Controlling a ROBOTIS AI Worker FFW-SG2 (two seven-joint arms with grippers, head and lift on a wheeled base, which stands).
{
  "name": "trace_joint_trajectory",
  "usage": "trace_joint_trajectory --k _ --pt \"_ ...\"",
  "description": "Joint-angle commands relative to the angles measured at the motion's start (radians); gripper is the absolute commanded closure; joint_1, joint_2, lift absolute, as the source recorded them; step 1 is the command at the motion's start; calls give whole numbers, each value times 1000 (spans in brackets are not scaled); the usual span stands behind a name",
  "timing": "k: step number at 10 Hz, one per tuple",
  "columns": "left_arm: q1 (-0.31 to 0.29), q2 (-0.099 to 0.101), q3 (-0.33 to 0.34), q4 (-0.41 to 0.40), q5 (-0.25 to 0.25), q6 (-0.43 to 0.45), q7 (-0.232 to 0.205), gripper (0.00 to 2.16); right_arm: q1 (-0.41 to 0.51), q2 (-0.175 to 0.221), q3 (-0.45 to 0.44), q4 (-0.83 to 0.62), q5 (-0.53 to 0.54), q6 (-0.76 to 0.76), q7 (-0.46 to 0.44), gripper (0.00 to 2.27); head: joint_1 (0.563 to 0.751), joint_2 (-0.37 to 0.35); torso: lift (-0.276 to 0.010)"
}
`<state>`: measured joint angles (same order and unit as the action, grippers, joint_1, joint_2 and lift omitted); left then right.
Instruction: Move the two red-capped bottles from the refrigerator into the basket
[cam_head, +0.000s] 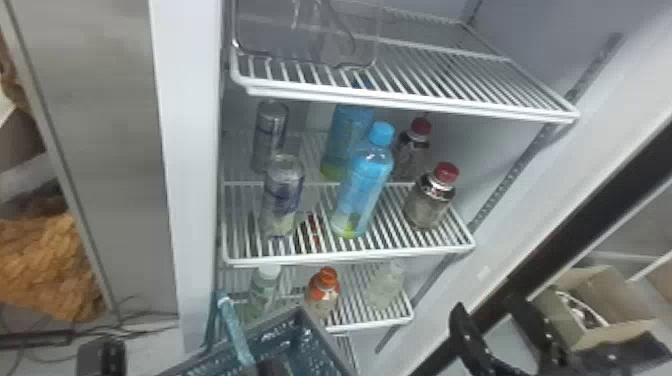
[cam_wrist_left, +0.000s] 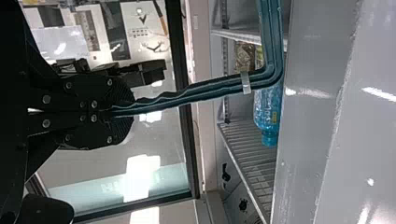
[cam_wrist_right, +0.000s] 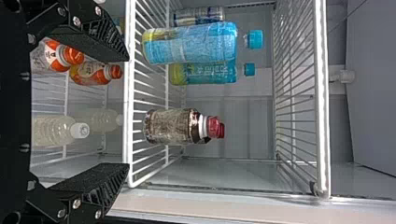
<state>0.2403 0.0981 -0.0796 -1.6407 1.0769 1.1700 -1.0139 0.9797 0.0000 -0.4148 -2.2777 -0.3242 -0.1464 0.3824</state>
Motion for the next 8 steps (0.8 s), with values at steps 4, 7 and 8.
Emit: trace_joint_trajectory --k 4,7,8 --pt "0 0 2 0 0 1 0 1171 -8 1 0 -1 5 14 0 220 695 -350 0" --pt "0 0 0 0 0 1 0 1171 -15 1 0 6 3 14 -2 217 695 -350 0" --pt "0 0 0 0 2 1 0 1171 -32 1 0 18 3 14 -3 216 695 -350 0"
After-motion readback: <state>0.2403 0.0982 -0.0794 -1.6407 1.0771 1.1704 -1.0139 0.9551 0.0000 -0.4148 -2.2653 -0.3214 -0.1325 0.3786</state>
